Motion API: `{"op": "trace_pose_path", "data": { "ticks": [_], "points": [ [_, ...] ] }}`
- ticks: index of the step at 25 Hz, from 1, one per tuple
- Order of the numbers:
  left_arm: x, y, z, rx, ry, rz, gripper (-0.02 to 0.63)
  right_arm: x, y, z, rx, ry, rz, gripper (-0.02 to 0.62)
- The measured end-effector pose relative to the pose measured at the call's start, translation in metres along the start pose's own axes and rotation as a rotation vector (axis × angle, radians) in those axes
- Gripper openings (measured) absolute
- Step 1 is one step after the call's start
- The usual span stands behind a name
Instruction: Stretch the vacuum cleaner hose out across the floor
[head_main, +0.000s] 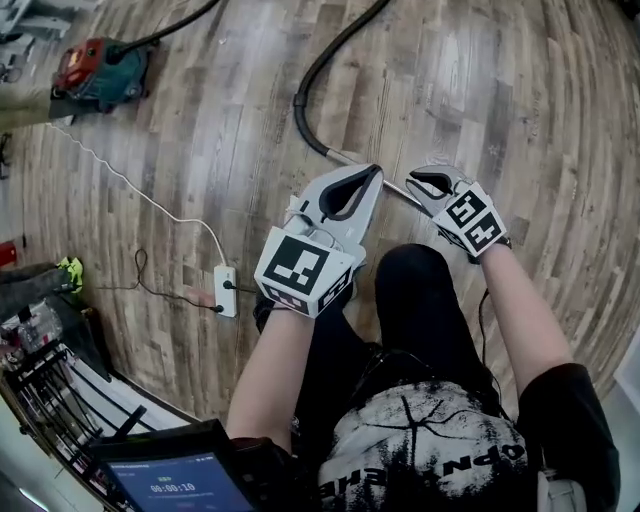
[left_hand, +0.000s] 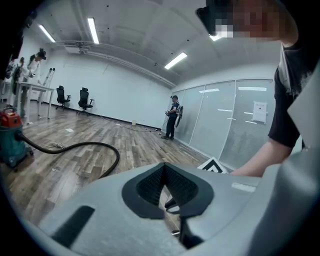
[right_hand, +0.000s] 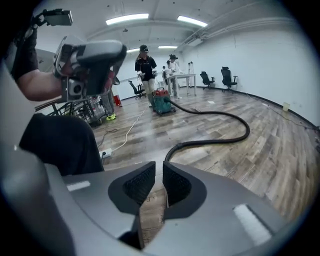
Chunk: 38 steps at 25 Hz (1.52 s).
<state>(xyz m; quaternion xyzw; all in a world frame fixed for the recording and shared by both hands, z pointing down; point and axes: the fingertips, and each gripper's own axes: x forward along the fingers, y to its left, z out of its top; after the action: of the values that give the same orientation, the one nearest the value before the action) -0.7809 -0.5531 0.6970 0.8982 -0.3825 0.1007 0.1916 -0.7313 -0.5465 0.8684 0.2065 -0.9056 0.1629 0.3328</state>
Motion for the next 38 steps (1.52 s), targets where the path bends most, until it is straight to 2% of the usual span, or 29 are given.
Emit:
{"op": "trace_pose_path", "data": {
  "ticks": [5,10,15,20,25,27,28,30,33,36,38],
  "points": [
    [0.039,0.011,-0.061,0.057,0.022,0.023,0.003,0.074,-0.022,-0.108,0.003,0.086,0.028,0.074],
    [0.063,0.006,-0.097,0.043,0.036,0.040,0.003,0.125,-0.037,-0.196,0.046,0.187,0.065,0.131],
    [0.050,-0.002,-0.134,0.022,0.086,0.121,0.003,0.168,-0.030,-0.270,0.050,0.325,0.110,0.226],
    [0.024,-0.008,-0.161,0.046,0.144,0.181,0.003,0.197,-0.049,-0.331,0.036,0.474,0.066,0.245],
    [0.005,0.007,-0.188,-0.041,0.103,0.233,0.003,0.232,-0.041,-0.356,0.060,0.534,0.082,0.228],
    [0.002,0.011,-0.199,-0.073,0.090,0.239,0.003,0.242,-0.037,-0.365,0.077,0.544,0.082,0.199],
    [0.001,0.011,-0.202,-0.085,0.087,0.239,0.003,0.245,-0.037,-0.368,0.077,0.549,0.081,0.176],
    [-0.002,0.012,-0.204,-0.093,0.086,0.247,0.003,0.246,-0.040,-0.369,0.069,0.554,0.072,0.179],
    [-0.011,0.017,-0.204,-0.111,0.083,0.275,0.003,0.243,-0.043,-0.365,0.034,0.571,0.041,0.182],
    [-0.014,0.018,-0.207,-0.128,0.081,0.290,0.003,0.225,-0.053,-0.375,-0.018,0.666,-0.056,0.179],
    [-0.015,0.019,-0.208,-0.124,0.081,0.293,0.003,0.229,-0.050,-0.373,-0.018,0.645,-0.035,0.178]
  ]
}}
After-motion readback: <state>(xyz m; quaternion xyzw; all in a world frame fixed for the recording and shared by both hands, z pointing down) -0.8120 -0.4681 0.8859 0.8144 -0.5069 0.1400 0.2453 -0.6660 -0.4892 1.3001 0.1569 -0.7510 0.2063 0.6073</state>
